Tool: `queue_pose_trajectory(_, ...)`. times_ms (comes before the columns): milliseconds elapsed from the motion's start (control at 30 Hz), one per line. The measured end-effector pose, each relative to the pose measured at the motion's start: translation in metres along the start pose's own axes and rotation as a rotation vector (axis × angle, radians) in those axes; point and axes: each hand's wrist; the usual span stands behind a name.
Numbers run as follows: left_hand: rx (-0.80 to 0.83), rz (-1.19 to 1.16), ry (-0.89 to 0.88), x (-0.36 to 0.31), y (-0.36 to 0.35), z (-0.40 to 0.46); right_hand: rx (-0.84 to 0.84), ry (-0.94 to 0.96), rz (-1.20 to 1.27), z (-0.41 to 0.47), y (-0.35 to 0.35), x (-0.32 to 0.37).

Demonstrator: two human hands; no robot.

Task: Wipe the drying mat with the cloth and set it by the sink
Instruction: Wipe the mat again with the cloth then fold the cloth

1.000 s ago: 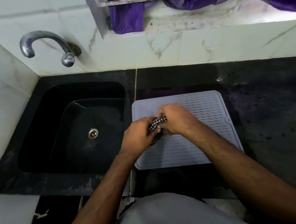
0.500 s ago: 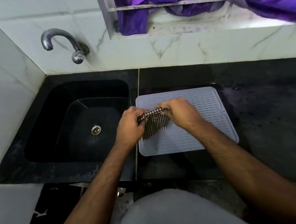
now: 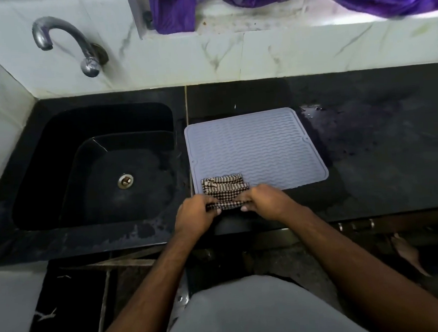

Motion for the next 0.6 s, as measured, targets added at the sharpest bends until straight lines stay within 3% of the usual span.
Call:
queue_pose_trajectory(233,-0.084,0.022,0.049,-0.01,0.015,0.021,-0.184,-0.006,0.063,0.028,0.019,0.003)
queue_pose_trajectory(400,-0.184,0.289,-0.052,-0.018,0.019,0.047,-0.192,-0.125,0.073,0.053,0.016,0.002)
queue_pose_trajectory(600,0.032,0.432,-0.152,-0.022,0.01,0.067,-0.162,-0.068,-0.021,0.055,0.009,-0.005)
Point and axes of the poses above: each hand's wrist, its own z-axis towards the middle knuckle, its own y-axis out of the back of the hand, x = y × z, and after that the axes turned 7 degrees about y, right-handed
